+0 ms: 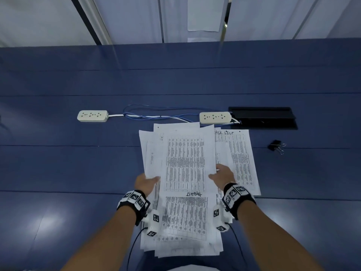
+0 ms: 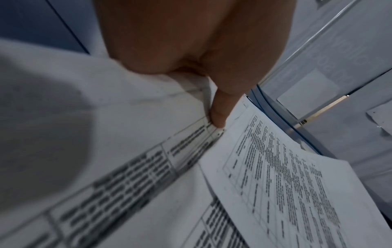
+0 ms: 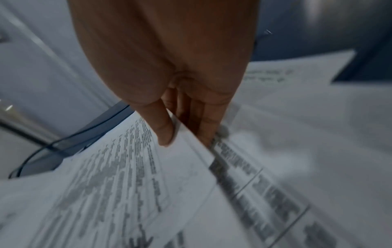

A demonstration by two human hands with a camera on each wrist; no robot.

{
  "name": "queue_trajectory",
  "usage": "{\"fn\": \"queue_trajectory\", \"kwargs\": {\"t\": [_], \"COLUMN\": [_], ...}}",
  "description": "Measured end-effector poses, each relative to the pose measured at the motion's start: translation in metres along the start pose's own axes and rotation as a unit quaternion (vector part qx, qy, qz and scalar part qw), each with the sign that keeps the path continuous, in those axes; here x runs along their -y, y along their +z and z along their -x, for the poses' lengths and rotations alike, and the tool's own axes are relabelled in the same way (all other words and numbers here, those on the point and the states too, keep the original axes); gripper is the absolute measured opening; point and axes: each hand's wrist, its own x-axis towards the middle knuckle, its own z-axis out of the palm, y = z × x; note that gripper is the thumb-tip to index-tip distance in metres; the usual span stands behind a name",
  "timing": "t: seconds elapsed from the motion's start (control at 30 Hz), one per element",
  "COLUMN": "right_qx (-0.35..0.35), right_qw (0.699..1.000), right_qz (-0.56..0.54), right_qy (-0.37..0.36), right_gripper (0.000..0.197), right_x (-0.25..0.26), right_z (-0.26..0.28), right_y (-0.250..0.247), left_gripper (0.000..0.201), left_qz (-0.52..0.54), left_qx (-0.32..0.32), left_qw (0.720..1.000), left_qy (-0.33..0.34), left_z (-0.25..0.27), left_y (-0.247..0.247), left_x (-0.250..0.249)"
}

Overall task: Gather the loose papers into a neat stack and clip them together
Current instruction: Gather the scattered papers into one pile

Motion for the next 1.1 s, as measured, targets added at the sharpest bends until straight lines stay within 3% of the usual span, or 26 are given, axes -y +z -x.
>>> {"fn": "queue_trajectory", "kwargs": {"t": [0.1,0.23,0.33,0.37,0.43,0.5,0.6,0.67,0.7,0.83,1.0,1.1], "right_qx": [-0.008,-0.009,-0.141,-0.2,-0.253,-0.23,-0.151,-0.107,-0.093,-0.036,-0.042,-0.099], "right_qw": [0.999,0.999,0.986,0.976,0.963,0.965,0.98,0.984,0.983,0.986,0.986,0.982], "right_qz": [0.046,0.051,0.066,0.077,0.086,0.065,0.045,-0.053,-0.083,-0.035,-0.058,-0.03], "right_qy": [-0.01,-0.011,-0.052,-0.041,0.039,0.109,0.121,0.131,0.137,0.16,0.153,0.156], "right_gripper": [0.01,0.012,0.012,0.023,0.049,0.07,0.102,0.114,0.116,0.113,0.1,0.089], "right_x": [-0.006,-0.011,-0.016,-0.022,-0.032,-0.04,-0.042,-0.04,-0.042,-0.041,-0.038,-0.035], "right_z": [-0.007,-0.011,-0.007,-0.009,-0.013,-0.017,-0.022,-0.026,-0.031,-0.037,-0.038,-0.032], "right_y": [-0.007,-0.012,-0.018,-0.022,-0.035,-0.051,-0.067,-0.069,-0.07,-0.072,-0.064,-0.061], "left_gripper": [0.043,0.044,0.04,0.04,0.043,0.048,0.067,0.071,0.07,0.065,0.063,0.089], "left_qz": [0.007,-0.034,-0.035,-0.031,-0.019,-0.009,-0.029,-0.049,-0.052,-0.03,0.023,0.036], "left_qx": [0.0,0.026,0.002,-0.011,-0.02,-0.002,0.048,0.058,0.057,0.07,0.092,0.074], "left_qw": [1.0,0.999,0.998,0.999,0.999,0.999,0.998,0.997,0.997,0.997,0.995,0.996], "left_qy": [0.007,0.029,0.042,0.04,0.035,0.033,0.03,0.031,0.03,-0.006,-0.028,-0.029], "left_z": [-0.001,-0.002,-0.005,-0.005,-0.006,-0.007,-0.007,-0.005,-0.005,-0.004,0.007,0.008], "left_y": [0.004,0.014,0.017,0.016,0.011,0.008,0.007,0.01,0.011,0.01,0.014,0.019], "left_x": [-0.001,-0.011,-0.016,-0.018,-0.017,-0.016,-0.015,-0.017,-0.018,-0.021,-0.03,-0.035]}}
